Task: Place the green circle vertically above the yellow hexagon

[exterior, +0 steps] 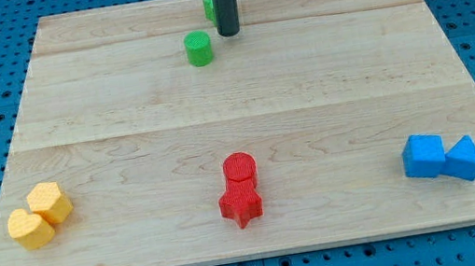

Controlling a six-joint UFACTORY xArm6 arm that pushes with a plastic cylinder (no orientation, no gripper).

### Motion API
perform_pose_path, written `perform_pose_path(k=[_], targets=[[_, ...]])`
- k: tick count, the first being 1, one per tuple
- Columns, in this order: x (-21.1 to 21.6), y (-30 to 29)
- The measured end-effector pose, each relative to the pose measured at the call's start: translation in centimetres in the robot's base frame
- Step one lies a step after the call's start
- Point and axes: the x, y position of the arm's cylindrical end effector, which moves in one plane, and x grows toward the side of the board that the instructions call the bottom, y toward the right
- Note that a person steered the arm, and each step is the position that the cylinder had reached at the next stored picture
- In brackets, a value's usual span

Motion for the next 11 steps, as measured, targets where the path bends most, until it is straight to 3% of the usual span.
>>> perform_pose_path(k=[2, 3, 4, 5, 6, 7, 9, 10, 11], targets=[[1.5, -15.9], [1.5, -6.2], [4.1, -5.4], [5.7, -10.1], [5.2, -16.8], [2.8, -18.8], [19.9, -17.6], [26.0, -15.0], [31.4, -23.5]])
